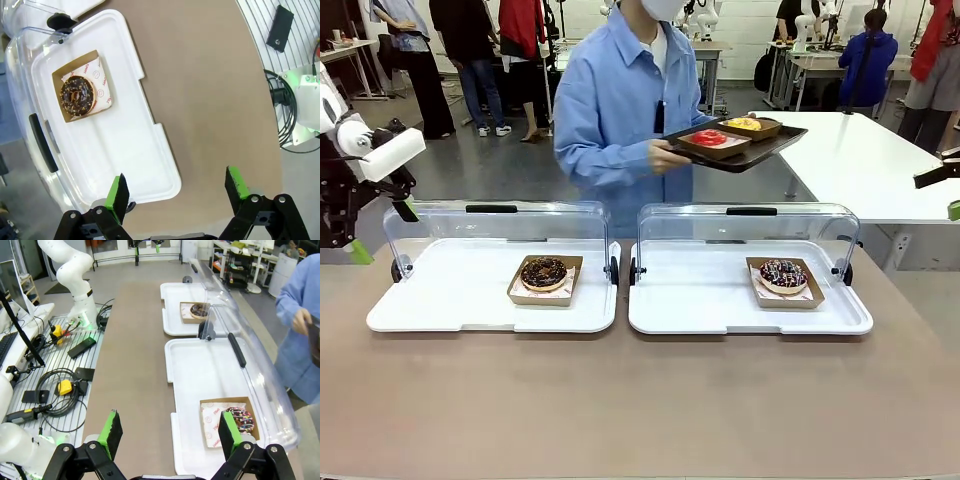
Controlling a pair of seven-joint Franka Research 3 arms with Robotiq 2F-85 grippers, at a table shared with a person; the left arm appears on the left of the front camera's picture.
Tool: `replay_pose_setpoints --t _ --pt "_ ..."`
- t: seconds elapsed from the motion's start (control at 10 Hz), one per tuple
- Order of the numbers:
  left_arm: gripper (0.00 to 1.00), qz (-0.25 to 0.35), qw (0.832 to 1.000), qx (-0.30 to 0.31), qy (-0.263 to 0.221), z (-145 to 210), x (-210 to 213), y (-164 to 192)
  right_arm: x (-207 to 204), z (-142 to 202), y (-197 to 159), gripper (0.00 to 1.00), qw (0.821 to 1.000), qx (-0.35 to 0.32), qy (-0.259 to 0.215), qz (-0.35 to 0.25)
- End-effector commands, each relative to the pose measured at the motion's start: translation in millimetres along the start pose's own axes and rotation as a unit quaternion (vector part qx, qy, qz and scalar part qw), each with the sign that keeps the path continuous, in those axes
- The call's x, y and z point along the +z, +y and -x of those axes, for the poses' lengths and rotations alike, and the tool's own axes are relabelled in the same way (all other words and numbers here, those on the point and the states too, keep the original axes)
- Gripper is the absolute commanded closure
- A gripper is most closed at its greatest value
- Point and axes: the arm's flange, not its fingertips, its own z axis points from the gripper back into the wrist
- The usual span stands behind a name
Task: Provide the desired donut to the person.
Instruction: Place the picked Paper togo box onto the Handle tray extended by the person.
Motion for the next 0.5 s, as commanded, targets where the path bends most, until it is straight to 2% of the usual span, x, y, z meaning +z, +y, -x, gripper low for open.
replay_pose_setpoints --t 0.0,0.1,0.2,0.4 --pt "0.00 -0.011 0.997 -0.009 -0.071 28.5 3.1 -7.3 -0.6 0.0 -0.6 0.00 1.000 0.000 -0.003 0.000" --pt "0.00 -0.014 0.982 0.009 -0.189 68.7 0.1 -6.9 -0.6 0.0 -0.6 0.00 1.000 0.000 -0.003 0.000" --pt "0.00 -0.015 0.969 0.014 -0.248 99.1 0.1 2.9 -0.6 0.0 -0.6 0.00 1.000 0.000 -0.003 0.000" --pt "0.00 -0.039 0.940 0.042 -0.337 143.6 -19.4 -32.5 -0.6 0.0 -0.6 0.00 1.000 0.000 -0.003 0.000"
